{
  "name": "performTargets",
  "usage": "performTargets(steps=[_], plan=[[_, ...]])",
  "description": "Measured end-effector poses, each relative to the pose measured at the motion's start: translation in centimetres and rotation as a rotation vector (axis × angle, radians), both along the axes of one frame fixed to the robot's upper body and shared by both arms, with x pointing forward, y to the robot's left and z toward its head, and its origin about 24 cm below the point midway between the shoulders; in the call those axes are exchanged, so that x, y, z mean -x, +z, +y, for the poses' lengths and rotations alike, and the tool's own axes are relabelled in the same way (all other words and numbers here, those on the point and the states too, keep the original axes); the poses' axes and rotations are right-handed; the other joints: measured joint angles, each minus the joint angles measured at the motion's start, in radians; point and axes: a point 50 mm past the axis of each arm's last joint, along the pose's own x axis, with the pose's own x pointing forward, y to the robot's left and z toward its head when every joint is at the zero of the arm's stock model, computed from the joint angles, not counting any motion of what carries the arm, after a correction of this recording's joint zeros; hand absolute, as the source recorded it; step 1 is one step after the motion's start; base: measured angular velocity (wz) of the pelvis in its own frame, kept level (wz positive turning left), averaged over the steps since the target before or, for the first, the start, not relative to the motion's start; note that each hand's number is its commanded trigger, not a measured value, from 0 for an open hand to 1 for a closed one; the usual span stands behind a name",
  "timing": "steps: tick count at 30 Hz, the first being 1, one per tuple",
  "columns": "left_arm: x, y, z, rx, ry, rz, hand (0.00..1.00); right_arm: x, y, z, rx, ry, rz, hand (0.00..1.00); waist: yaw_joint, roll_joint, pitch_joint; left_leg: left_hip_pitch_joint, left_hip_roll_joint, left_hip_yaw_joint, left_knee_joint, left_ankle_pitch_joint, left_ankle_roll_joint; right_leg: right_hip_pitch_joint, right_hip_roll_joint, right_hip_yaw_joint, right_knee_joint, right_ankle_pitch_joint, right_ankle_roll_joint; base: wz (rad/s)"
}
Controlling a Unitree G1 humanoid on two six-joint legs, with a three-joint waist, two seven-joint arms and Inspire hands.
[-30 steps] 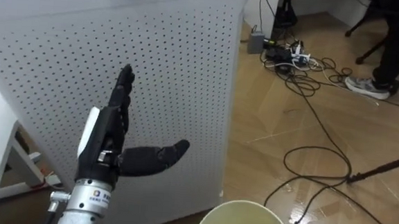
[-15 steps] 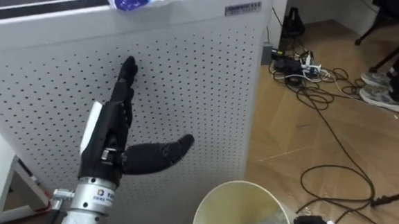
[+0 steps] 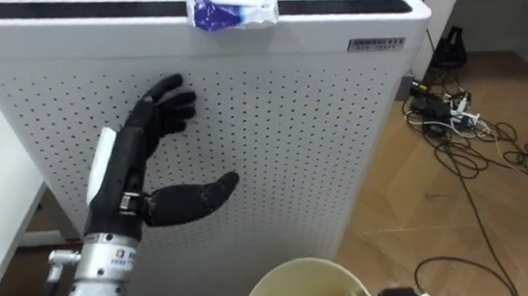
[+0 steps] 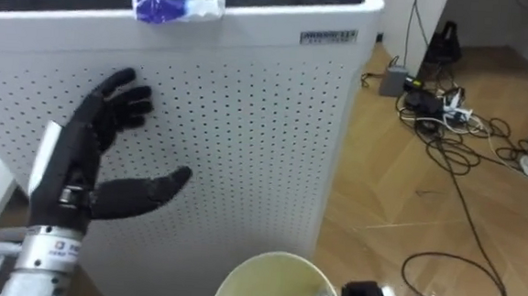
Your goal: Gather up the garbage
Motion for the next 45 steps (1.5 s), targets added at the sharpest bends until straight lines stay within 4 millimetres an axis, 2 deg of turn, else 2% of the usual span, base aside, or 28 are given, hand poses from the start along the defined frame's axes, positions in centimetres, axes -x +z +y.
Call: performTargets(steps=[4,10,13,17,26,32,36,40,45], plan=[[0.3,1.4,0.5,-0.004,0.050,-0.069,0.00,0.2,0.4,0.0,-0.015,0.006,-0.016,1.00,0.005,0.008,-0.0043,0.051,0.018,0.002,-0.067,0.014,-0.014,0.051,0.020,0.004,-0.073,0.024,-0.015,-0.08],[1.3,4.7,0.4,-0.065,0.098,-0.254,0.00,0.3,0.5,-0.2,-0.011,0.011,-0.017,1.00,0.013,0.030,-0.0073,0.113,0.030,0.014,-0.128,0.020,-0.018,0.087,0.027,0.004,-0.091,0.019,-0.025,-0.07],[1.5,5.1,0.5,-0.115,0.133,-0.293,0.00,0.4,0.5,-0.4,0.005,0.010,-0.017,1.00,0.014,0.039,-0.0052,0.141,0.031,0.018,-0.150,0.021,-0.019,0.102,0.027,0.005,-0.088,0.007,-0.028,-0.03],[1.7,5.6,0.5,-0.140,0.153,-0.328,0.00,0.4,0.5,-0.4,0.005,0.016,-0.015,1.00,0.013,0.038,-0.0046,0.143,0.031,0.018,-0.154,0.021,-0.020,0.101,0.027,0.005,-0.087,0.003,-0.029,0.00],[2.7,7.2,0.7,-0.135,0.177,-0.458,0.00,0.4,0.5,-0.3,-0.007,0.035,-0.009,1.00,0.006,0.021,0.0059,0.155,0.031,0.019,-0.169,0.021,-0.020,0.109,0.027,0.006,-0.091,-0.004,-0.026,0.00],[2.8,7.4,0.3,-0.219,0.186,-0.491,0.00,0.4,0.4,-0.2,-0.009,0.041,-0.006,1.00,0.005,0.023,0.0052,0.157,0.031,0.016,-0.176,0.021,-0.020,0.117,0.028,0.005,-0.107,-0.002,-0.025,0.02],[3.1,8.2,-0.1,-0.259,0.179,-0.543,0.00,0.4,0.4,-0.2,-0.016,0.052,-0.002,1.00,0.002,0.024,0.0045,0.156,0.031,0.018,-0.177,0.021,-0.020,0.120,0.027,0.003,-0.113,-0.002,-0.025,0.00],[3.1,8.4,-0.6,-0.310,0.145,-0.559,0.00,0.5,0.4,-0.3,-0.016,0.073,0.005,1.00,-0.002,0.030,0.0011,0.163,0.031,0.016,-0.177,0.021,-0.020,0.131,0.026,0.000,-0.121,-0.002,-0.024,0.03],[3.1,8.3,-0.9,-0.340,0.126,-0.549,0.00,0.5,0.4,-0.3,-0.023,0.099,0.014,1.00,-0.003,0.040,0.0016,0.171,0.031,0.016,-0.182,0.021,-0.020,0.137,0.026,-0.001,-0.120,-0.002,-0.024,0.00]])
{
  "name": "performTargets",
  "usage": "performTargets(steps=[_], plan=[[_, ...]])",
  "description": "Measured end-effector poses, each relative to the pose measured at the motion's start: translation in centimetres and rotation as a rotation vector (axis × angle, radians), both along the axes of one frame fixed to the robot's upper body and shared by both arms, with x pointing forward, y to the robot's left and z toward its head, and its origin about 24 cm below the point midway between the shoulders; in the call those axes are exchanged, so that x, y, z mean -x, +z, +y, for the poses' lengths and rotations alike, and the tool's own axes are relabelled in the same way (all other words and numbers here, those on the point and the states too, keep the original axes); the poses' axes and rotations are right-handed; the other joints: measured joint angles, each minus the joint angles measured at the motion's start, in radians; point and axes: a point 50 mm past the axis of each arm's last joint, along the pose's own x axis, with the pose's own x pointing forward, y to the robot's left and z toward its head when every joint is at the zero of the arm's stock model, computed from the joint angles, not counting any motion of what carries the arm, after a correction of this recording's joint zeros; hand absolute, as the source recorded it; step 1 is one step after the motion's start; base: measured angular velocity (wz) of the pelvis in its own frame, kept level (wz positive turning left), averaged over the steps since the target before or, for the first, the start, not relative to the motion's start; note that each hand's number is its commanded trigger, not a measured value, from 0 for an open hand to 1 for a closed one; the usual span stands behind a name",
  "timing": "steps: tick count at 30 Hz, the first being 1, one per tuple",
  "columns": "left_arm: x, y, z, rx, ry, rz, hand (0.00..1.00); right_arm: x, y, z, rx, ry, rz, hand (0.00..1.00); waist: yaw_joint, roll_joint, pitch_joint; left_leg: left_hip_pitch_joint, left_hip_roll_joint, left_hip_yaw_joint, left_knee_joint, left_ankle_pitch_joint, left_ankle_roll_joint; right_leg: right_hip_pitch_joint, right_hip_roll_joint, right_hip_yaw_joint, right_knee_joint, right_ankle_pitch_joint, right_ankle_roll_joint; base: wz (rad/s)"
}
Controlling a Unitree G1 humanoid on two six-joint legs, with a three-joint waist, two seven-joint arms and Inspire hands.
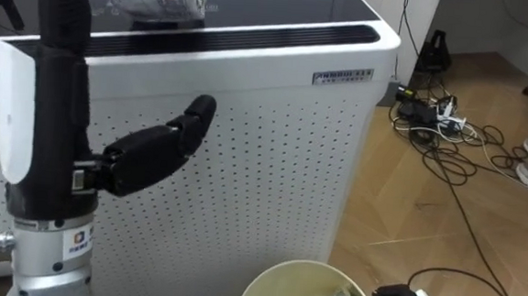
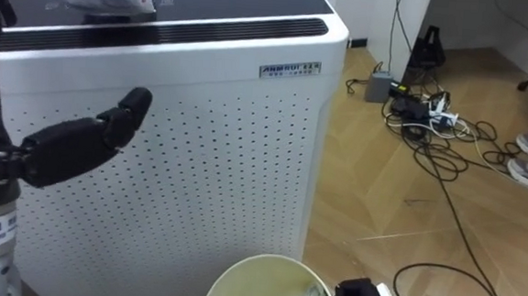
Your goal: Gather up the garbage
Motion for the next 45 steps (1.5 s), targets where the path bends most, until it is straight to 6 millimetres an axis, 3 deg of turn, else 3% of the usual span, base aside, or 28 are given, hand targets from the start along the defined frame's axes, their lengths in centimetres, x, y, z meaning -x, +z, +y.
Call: performTargets(steps=[13,27,28,29,31,32,34,45], plan=[[-0.27,-0.02,-0.22,-0.136,-0.014,0.040,0.00,-0.09,0.10,0.41,0.006,0.081,0.012,1.00,0.005,0.028,0.0041,0.002,0.000,-0.001,-0.003,0.000,0.000,0.000,0.002,0.004,-0.002,0.000,0.000,0.00],[-0.93,0.51,0.25,-0.185,-0.001,0.035,0.00,-0.16,0.32,0.00,0.025,0.084,0.006,1.00,0.001,0.044,0.0069,0.002,0.000,0.000,-0.003,0.000,0.000,0.000,0.002,0.004,-0.001,0.000,0.000,0.00],[-0.93,0.52,0.25,-0.186,-0.001,0.035,0.12,-0.16,0.34,-0.09,0.029,0.084,0.006,1.00,0.002,0.044,0.0071,0.002,0.000,0.000,-0.003,0.000,0.000,0.000,0.002,0.004,-0.001,0.000,0.000,0.00],[-0.93,0.52,0.25,-0.187,-0.001,0.035,0.14,-0.16,0.35,-0.14,0.031,0.085,0.006,1.00,0.002,0.045,0.0074,0.002,0.000,0.000,-0.003,0.000,0.000,0.000,0.002,0.004,-0.001,0.000,0.000,0.00],[-0.93,0.53,0.27,-0.189,-0.001,0.035,0.35,-0.16,0.38,-0.27,0.038,0.086,0.007,1.00,0.001,0.045,0.0077,0.002,0.000,0.000,-0.003,0.000,0.000,0.000,0.002,0.004,-0.001,0.000,0.000,0.00],[-0.93,0.53,0.28,-0.190,-0.001,0.035,0.27,-0.16,0.38,-0.29,0.039,0.087,0.007,1.00,0.001,0.046,0.0077,0.002,0.000,0.000,-0.003,0.000,0.000,0.000,0.002,0.004,-0.001,0.000,0.000,0.00],[-0.93,0.53,0.30,-0.204,0.003,0.033,0.00,-0.16,0.39,-0.33,0.040,0.086,0.006,1.00,0.001,0.046,0.0077,0.002,0.000,0.002,-0.003,0.000,0.000,0.000,0.001,0.004,-0.001,0.000,0.000,0.00],[-0.94,0.67,0.65,-0.300,0.023,0.030,0.00,-0.16,0.40,-0.37,0.041,0.088,0.008,1.00,0.002,0.072,0.0095,0.002,0.001,0.007,-0.004,0.000,0.000,0.000,0.001,0.005,-0.002,0.000,0.001,0.00]])
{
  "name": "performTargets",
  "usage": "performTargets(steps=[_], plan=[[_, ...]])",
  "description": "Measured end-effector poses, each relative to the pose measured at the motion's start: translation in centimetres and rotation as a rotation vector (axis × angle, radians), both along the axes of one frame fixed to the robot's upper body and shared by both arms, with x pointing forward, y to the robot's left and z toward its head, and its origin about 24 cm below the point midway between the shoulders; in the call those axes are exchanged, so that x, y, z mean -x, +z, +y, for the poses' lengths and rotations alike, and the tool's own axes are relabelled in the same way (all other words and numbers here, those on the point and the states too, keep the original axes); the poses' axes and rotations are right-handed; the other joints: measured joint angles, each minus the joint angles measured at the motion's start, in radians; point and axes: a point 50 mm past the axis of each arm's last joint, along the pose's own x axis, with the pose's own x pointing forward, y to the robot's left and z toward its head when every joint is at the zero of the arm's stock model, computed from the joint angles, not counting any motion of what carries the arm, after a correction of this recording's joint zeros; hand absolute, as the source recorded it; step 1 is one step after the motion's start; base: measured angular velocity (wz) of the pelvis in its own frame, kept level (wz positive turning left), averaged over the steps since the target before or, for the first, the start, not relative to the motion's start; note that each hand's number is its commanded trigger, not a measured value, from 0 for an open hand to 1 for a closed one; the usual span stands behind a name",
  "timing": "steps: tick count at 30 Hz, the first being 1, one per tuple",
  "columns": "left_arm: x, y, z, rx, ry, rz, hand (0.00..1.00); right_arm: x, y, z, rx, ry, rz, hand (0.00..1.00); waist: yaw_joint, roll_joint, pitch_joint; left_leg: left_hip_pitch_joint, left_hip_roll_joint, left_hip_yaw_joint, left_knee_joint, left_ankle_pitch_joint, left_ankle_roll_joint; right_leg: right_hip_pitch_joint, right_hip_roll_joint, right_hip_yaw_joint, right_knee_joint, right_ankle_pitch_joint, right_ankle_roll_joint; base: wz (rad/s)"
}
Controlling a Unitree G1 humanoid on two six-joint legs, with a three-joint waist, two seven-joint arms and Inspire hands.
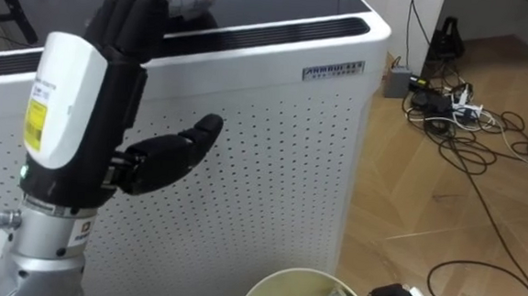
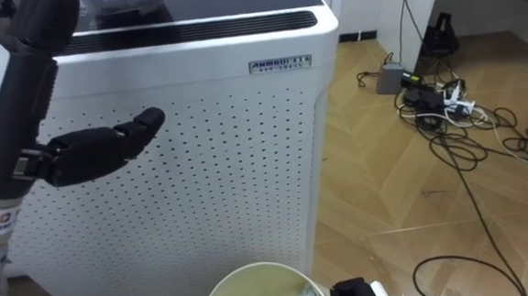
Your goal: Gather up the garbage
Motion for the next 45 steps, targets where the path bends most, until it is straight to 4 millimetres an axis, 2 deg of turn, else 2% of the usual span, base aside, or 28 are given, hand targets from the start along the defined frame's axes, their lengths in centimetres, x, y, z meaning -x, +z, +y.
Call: performTargets(steps=[19,24,30,34,45], plan=[[0.0,0.2,0.1,-0.007,0.008,-0.002,0.00,0.0,0.1,-0.4,0.019,0.003,0.001,1.00,-0.002,0.003,-0.0020,0.000,0.000,0.001,0.002,0.000,0.000,0.000,-0.001,0.000,0.000,0.000,0.001,0.00],[0.3,0.9,0.2,-0.058,0.044,-0.049,0.00,0.0,0.0,-0.4,0.068,0.035,0.003,1.00,0.002,0.002,-0.0038,0.001,-0.001,0.001,0.003,0.000,0.000,-0.001,-0.001,0.000,0.002,0.000,0.000,0.00],[0.8,2.0,1.0,-0.053,0.081,-0.116,0.00,0.1,0.0,-0.4,0.078,0.032,0.001,1.00,0.016,-0.006,-0.0124,0.012,0.000,0.008,0.003,0.000,0.000,0.004,-0.001,0.001,0.008,-0.001,0.000,-0.03],[1.1,2.8,1.7,-0.028,0.108,-0.188,0.00,0.8,-0.3,-0.6,0.081,0.013,0.016,1.00,0.034,-0.014,-0.0193,0.025,0.000,0.003,0.003,0.000,0.000,0.023,-0.001,-0.001,0.003,-0.001,0.000,0.04],[1.7,3.9,3.2,0.036,0.186,-0.315,0.00,0.9,-0.4,-0.7,0.086,0.002,0.015,1.00,0.057,-0.017,-0.0172,0.036,0.000,0.001,0.001,0.000,0.000,0.036,0.000,-0.001,0.002,-0.001,0.001,0.00]])
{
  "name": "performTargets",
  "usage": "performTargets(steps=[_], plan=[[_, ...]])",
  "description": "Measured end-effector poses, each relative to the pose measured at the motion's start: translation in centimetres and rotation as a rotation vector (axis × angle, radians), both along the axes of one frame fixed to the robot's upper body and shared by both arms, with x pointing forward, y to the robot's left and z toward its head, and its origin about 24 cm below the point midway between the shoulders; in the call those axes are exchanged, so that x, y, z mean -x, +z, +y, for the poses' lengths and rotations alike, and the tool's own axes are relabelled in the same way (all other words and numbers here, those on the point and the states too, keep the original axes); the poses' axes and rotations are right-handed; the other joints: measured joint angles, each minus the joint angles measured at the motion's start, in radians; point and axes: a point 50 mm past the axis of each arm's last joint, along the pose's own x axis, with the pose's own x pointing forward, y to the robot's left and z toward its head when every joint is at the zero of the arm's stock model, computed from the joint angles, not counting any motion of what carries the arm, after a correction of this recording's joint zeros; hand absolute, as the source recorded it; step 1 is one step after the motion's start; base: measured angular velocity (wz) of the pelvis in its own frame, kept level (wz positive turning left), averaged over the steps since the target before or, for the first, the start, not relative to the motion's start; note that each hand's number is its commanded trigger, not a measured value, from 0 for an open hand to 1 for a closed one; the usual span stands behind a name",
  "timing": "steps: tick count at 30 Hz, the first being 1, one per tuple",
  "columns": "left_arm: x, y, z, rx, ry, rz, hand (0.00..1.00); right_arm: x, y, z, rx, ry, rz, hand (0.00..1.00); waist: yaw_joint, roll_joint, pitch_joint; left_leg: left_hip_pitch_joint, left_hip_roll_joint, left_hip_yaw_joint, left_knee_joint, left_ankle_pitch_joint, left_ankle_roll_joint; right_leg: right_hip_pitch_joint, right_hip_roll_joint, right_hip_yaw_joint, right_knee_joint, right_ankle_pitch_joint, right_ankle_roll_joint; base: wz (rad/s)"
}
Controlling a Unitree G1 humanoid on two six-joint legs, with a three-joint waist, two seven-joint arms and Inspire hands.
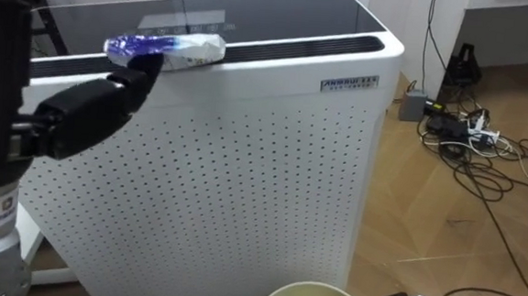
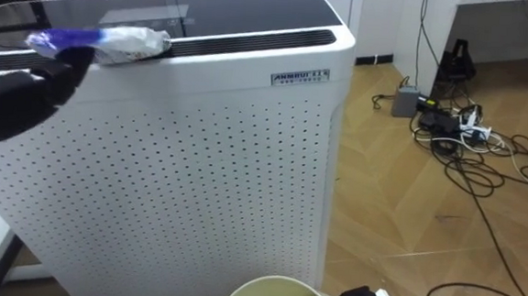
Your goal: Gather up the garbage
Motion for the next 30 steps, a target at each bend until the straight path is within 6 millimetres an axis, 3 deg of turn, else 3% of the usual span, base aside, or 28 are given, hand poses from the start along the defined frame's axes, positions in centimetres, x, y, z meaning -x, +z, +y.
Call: performTargets(steps=[6,12,13,14,15,24,30], plan=[[0.0,0.9,0.1,0.022,0.003,-0.073,0.00,0.0,0.0,0.0,0.003,-0.006,-0.003,1.00,0.003,-0.008,0.0053,-0.003,0.000,0.000,-0.006,0.000,0.000,-0.004,0.000,0.000,-0.004,-0.001,0.001,0.00],[0.0,1.1,0.1,0.031,0.003,-0.091,0.00,0.0,0.0,0.0,-0.002,-0.010,-0.003,1.00,0.003,-0.008,0.0054,0.001,0.000,0.002,-0.009,0.000,0.000,0.000,0.000,0.001,-0.009,-0.001,0.001,0.00],[0.0,1.1,0.1,0.033,0.002,-0.091,0.53,0.0,0.0,-0.1,-0.006,-0.013,-0.003,1.00,0.002,-0.007,0.0052,0.002,0.000,0.002,-0.010,0.000,0.000,0.001,0.000,0.001,-0.011,-0.001,0.001,0.00],[0.0,1.1,0.1,0.034,0.002,-0.091,0.67,0.0,0.0,-0.1,-0.008,-0.015,-0.004,1.00,0.001,-0.007,0.0052,0.002,0.000,0.002,-0.011,0.000,0.000,0.002,0.000,0.001,-0.012,-0.001,0.001,0.00],[0.0,1.1,0.1,0.034,0.001,-0.088,1.00,0.0,0.0,-0.1,-0.011,-0.016,-0.004,1.00,-0.001,-0.007,0.0050,0.002,0.001,0.002,-0.015,0.000,0.000,0.001,0.000,0.001,-0.015,0.000,0.001,0.00],[-1.3,-1.0,-2.8,0.000,-0.100,0.126,1.00,-0.2,0.0,0.2,-0.021,0.002,0.016,1.00,-0.015,-0.006,0.0048,-0.001,-0.002,0.001,-0.018,0.000,0.000,0.000,-0.002,0.002,-0.019,-0.001,0.003,0.01],[-2.1,-3.9,-6.1,-0.136,-0.247,0.371,1.00,-0.7,0.1,0.7,-0.045,0.028,0.013,1.00,-0.067,-0.008,0.0064,0.002,-0.002,0.010,-0.019,0.001,0.001,0.002,-0.008,0.001,-0.016,-0.002,0.004,0.00]])
